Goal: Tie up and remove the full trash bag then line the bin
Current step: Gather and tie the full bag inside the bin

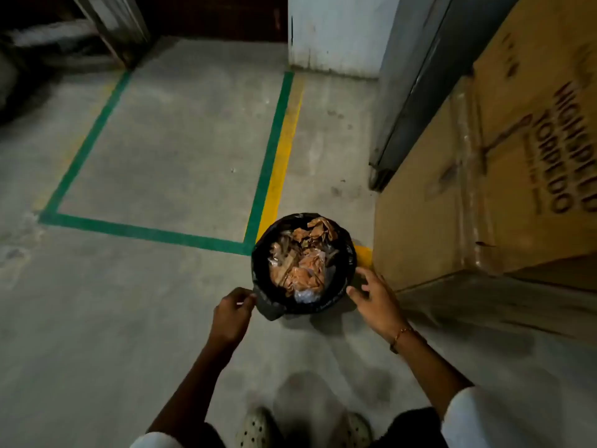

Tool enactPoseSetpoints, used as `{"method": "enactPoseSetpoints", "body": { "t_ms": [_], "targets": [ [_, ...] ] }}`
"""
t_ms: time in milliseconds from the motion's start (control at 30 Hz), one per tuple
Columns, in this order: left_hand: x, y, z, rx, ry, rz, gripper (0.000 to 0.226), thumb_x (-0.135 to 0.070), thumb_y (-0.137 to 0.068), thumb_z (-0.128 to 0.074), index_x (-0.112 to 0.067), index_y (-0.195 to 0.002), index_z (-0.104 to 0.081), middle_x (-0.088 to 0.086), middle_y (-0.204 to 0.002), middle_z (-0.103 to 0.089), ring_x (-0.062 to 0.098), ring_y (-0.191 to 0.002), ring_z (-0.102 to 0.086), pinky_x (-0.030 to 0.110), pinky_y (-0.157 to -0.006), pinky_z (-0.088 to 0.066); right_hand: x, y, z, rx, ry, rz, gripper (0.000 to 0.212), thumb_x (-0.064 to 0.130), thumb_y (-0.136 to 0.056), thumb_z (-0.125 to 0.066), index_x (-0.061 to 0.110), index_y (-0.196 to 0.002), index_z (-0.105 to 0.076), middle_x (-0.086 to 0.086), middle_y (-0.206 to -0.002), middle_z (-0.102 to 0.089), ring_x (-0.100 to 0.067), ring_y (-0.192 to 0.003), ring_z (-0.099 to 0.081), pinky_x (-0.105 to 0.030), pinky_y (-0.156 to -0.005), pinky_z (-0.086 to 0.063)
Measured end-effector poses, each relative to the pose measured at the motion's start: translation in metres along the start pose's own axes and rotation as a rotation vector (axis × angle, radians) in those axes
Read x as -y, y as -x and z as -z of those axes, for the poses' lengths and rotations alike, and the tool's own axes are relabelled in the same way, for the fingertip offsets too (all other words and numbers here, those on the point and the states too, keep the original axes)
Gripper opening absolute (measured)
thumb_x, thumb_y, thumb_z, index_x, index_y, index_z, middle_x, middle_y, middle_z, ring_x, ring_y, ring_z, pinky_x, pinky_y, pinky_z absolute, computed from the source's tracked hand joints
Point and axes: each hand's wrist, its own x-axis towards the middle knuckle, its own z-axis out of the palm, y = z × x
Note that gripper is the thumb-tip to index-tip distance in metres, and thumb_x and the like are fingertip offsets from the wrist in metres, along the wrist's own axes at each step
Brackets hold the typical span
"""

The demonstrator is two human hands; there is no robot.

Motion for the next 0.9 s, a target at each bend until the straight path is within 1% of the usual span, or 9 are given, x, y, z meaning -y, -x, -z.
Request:
{"method": "enactPoseSetpoints", "body": {
  "t_ms": [100, 267, 367, 433, 500, 567, 633, 767, 900],
  "targets": [
    [0.04, -0.046, -0.03, -0.059, 0.299, 0.057, 0.014, -0.018, -0.096, -0.053, -0.011, -0.093, -0.065, 0.011, -0.094, -0.068, 0.029, -0.095, -0.064, 0.041, -0.077, -0.052, -0.038, -0.035, -0.036, -0.023, -0.237, -0.13, 0.046, 0.019, -0.094, -0.059, 0.016, -0.138, -0.046, -0.008, -0.14, -0.05, -0.026, -0.121, -0.054, -0.04, -0.098, -0.048],
    [0.095, -0.104, -0.077, -0.205, 0.477, 0.233, 0.014, -0.021, -0.1, -0.047, -0.012, -0.106, -0.056, 0.018, -0.117, -0.06, 0.029, -0.101, -0.055, 0.042, -0.085, -0.046, -0.101, -0.075, -0.084, -0.112, -0.624, -0.295, 0.023, 0.029, -0.099, -0.049, 0.023, -0.121, -0.054, -0.001, -0.131, -0.056, -0.026, -0.118, -0.052, -0.051, -0.101, -0.043],
    [0.121, -0.126, -0.095, -0.046, 0.566, 0.325, 0.041, -0.043, -0.098, -0.043, -0.018, -0.13, -0.052, 0.01, -0.128, -0.057, 0.027, -0.117, -0.052, 0.047, -0.104, -0.04, -0.128, -0.093, -0.11, -0.146, -0.867, -0.369, 0.038, 0.029, -0.102, -0.042, 0.024, -0.14, -0.043, 0.003, -0.134, -0.05, -0.027, -0.119, -0.052, -0.054, -0.099, -0.043],
    [0.13, -0.128, -0.102, 0.102, 0.63, 0.324, 0.048, -0.053, -0.097, -0.037, -0.026, -0.134, -0.05, 0.006, -0.128, -0.058, 0.026, -0.123, -0.051, 0.049, -0.111, -0.034, -0.14, -0.098, -0.125, -0.143, -0.923, -0.424, 0.042, 0.028, -0.104, -0.037, 0.024, -0.145, -0.035, 0.004, -0.136, -0.047, -0.029, -0.122, -0.052, -0.056, -0.099, -0.044],
    [0.128, -0.122, -0.1, 0.137, 0.635, 0.301, 0.042, -0.046, -0.098, -0.04, -0.024, -0.13, -0.055, 0.005, -0.125, -0.062, 0.026, -0.119, -0.056, 0.045, -0.105, -0.042, -0.146, -0.099, -0.137, -0.104, -0.924, -0.45, 0.038, 0.026, -0.104, -0.034, 0.022, -0.141, -0.04, -0.005, -0.139, -0.051, -0.033, -0.119, -0.055, -0.054, -0.093, -0.047],
    [0.12, -0.117, -0.096, 0.047, 0.607, 0.282, 0.032, -0.028, -0.095, -0.05, -0.014, -0.119, -0.064, 0.012, -0.116, -0.068, 0.031, -0.106, -0.062, 0.04, -0.085, -0.052, -0.143, -0.097, -0.141, -0.045, -0.897, -0.477, 0.033, 0.022, -0.104, -0.035, 0.017, -0.135, -0.045, -0.012, -0.132, -0.057, -0.033, -0.107, -0.06, -0.048, -0.082, -0.051],
    [0.111, -0.112, -0.087, -0.07, 0.644, 0.288, 0.028, -0.019, -0.091, -0.056, -0.006, -0.113, -0.065, 0.021, -0.111, -0.068, 0.034, -0.098, -0.063, 0.034, -0.071, -0.052, -0.135, -0.094, -0.141, 0.005, -0.853, -0.477, 0.032, 0.016, -0.102, -0.038, 0.014, -0.132, -0.048, -0.012, -0.122, -0.061, -0.031, -0.101, -0.062, -0.043, -0.074, -0.053],
    [0.101, -0.102, -0.068, -0.087, 0.716, 0.221, 0.032, -0.015, -0.093, -0.058, -0.014, -0.123, -0.047, 0.015, -0.105, -0.063, 0.032, -0.1, -0.06, 0.041, -0.078, -0.049, -0.12, -0.09, -0.137, -0.005, -0.839, -0.45, 0.032, 0.006, -0.095, -0.04, 0.016, -0.124, -0.053, -0.016, -0.124, -0.062, -0.035, -0.107, -0.06, -0.055, -0.087, -0.052],
    [0.104, -0.085, -0.061, 0.109, 0.735, 0.271, 0.035, -0.012, -0.093, -0.057, -0.01, -0.127, -0.047, 0.02, -0.116, -0.059, 0.033, -0.099, -0.06, 0.041, -0.071, -0.053, -0.12, -0.082, -0.136, -0.069, -0.852, -0.494, 0.031, 0.004, -0.096, -0.035, 0.013, -0.122, -0.05, -0.017, -0.121, -0.059, -0.035, -0.1, -0.057, -0.048, -0.074, -0.052]
  ]
}}
